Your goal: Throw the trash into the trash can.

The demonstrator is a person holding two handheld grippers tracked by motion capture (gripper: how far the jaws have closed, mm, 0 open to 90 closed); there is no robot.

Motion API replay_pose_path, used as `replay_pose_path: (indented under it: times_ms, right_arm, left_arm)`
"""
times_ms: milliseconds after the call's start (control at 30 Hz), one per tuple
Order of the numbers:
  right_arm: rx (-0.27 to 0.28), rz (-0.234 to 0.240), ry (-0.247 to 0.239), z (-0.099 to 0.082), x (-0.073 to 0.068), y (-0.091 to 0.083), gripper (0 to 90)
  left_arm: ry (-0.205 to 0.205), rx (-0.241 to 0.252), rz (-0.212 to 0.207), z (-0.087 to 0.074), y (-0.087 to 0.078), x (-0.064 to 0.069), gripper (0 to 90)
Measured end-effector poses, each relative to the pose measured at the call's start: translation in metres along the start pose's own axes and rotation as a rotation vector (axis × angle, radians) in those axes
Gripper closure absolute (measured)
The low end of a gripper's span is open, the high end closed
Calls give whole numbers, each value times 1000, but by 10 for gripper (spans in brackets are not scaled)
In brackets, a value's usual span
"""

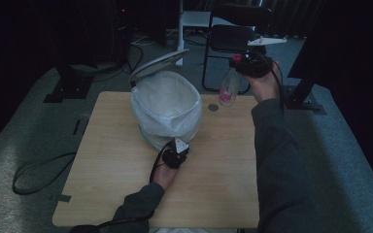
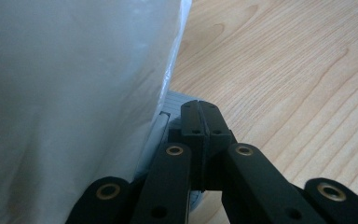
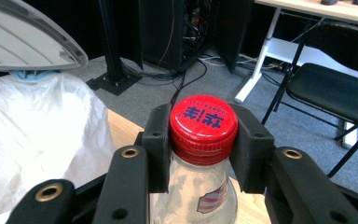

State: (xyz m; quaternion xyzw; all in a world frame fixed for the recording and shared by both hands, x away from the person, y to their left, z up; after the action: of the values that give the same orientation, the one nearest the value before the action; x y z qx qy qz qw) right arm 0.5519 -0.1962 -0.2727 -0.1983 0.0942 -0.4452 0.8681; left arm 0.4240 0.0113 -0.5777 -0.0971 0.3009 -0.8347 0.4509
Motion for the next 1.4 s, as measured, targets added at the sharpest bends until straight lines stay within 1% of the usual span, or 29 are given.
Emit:
replay_pose_path:
  times_ms: [400,500,633,667,700,733,800,833,1033,1067,1133,1200,1400]
  right_arm:
    - [1,-7,-14,23,-8,-1,623]
    - [6,-11,-22,29,-10,-2,623]
    - [20,-5,-23,37,-14,-5,623]
    - [22,-3,-23,39,-14,-6,623]
    - [25,-1,-24,41,-15,-6,623]
    - [29,-1,-25,43,-16,-7,623]
    - [32,0,-30,46,-19,-8,623]
    - [34,0,-34,48,-20,-9,623]
    - [48,9,-48,58,-27,-12,623]
    - [53,14,-51,61,-30,-13,623]
    - [54,15,-50,62,-31,-13,623]
    - [56,24,-58,67,-38,-14,623]
    - [65,39,-75,76,-48,-15,623]
  left_arm:
    - [0,-1,0,0,0,0,900]
    - [2,-2,1,0,0,0,900]
    - [1,0,1,0,0,0,900]
    - [-55,-1,-8,-1,0,4,900]
    - [-40,-1,1,-1,0,2,900]
    - [-17,-5,8,-1,0,0,900]
    - [-14,-6,2,-1,0,1,900]
    - [-20,-3,1,-1,0,1,900]
    - [-19,-3,0,-1,0,1,900]
    - [-19,-3,1,-1,0,1,900]
    - [-19,-3,1,-1,0,1,900]
    - [-16,-6,2,-1,0,1,900]
    - [-16,-6,1,-1,0,1,900]
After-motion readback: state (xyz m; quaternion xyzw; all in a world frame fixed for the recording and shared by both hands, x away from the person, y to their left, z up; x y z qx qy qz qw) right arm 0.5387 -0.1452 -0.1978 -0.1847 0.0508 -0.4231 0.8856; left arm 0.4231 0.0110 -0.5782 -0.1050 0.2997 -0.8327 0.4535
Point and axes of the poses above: each handheld gripper's, and its own axes: y roughly forward along the jaws, z roughly out of its top, x roughly to its right, the point moved 6 cm from there along y, roughly forward along the jaws, and after that the axes turned 4 degrees about z, right-handed, at the moved point
